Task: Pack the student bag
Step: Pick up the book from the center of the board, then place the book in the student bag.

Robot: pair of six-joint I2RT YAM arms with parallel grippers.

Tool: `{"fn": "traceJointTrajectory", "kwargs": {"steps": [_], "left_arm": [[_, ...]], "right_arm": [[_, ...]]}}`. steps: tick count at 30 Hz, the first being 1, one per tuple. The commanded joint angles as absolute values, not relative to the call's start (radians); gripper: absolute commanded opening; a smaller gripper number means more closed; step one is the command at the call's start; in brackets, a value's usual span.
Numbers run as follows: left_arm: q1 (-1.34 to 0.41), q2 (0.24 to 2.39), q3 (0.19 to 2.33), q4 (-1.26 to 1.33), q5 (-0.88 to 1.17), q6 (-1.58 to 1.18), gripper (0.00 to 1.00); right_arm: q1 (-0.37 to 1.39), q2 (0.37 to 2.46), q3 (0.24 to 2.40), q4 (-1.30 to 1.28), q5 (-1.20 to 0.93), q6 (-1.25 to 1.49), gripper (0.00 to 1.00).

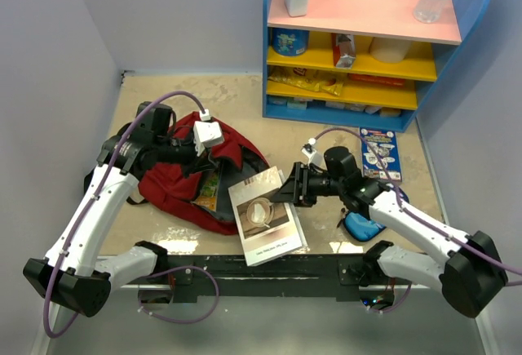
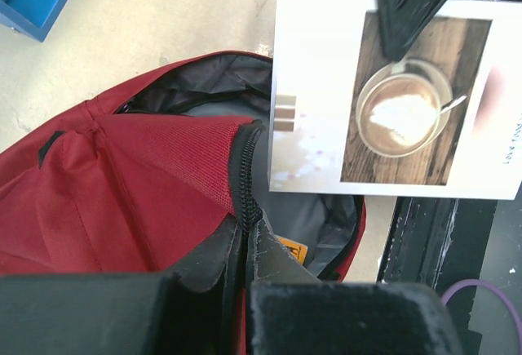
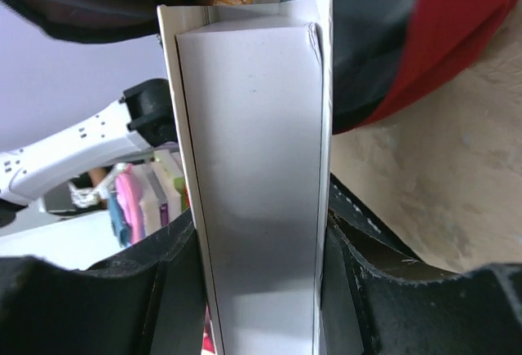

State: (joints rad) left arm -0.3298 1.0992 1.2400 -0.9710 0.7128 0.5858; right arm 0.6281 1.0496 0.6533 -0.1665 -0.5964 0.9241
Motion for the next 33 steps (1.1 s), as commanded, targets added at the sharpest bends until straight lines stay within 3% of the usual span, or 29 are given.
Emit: {"fn": "traceJointTrajectory", "kwargs": {"steps": [1,5,8,23,28,33], "left_arm": [[-0.336,1.068,1.289,-0.956,0.767,0.592,0.00],[-0.336,1.069,1.290,-1.008,0.790,0.638,0.00],[-0.336,1.072,1.284,-1.054,0.796,0.678,0.00],[-0.337,1.097,1.267,-1.154,0.801,0.761,0.00],[-0.336,1.103,1.273,-1.155,0.816,0.752,0.00],[-0.336,1.117,1.289,-1.169,0.859,0.744,0.00]], "right_arm": [[0.626,1.179,0.557,0.272,-0.705,1.139,0.05],[0.626,1.365,0.546,0.695,-0.736,1.336,0.04],[0.621,1.483,0.615,0.840,-0.736,1.406,0.04],[0.603,1.764,0.733,1.320,-0.644,1.658,0.01],[0.603,1.726,0.773,1.162,-0.533,1.495,0.00],[0.623,1.640,0.861,0.781,-0.292,1.247,0.00]]}}
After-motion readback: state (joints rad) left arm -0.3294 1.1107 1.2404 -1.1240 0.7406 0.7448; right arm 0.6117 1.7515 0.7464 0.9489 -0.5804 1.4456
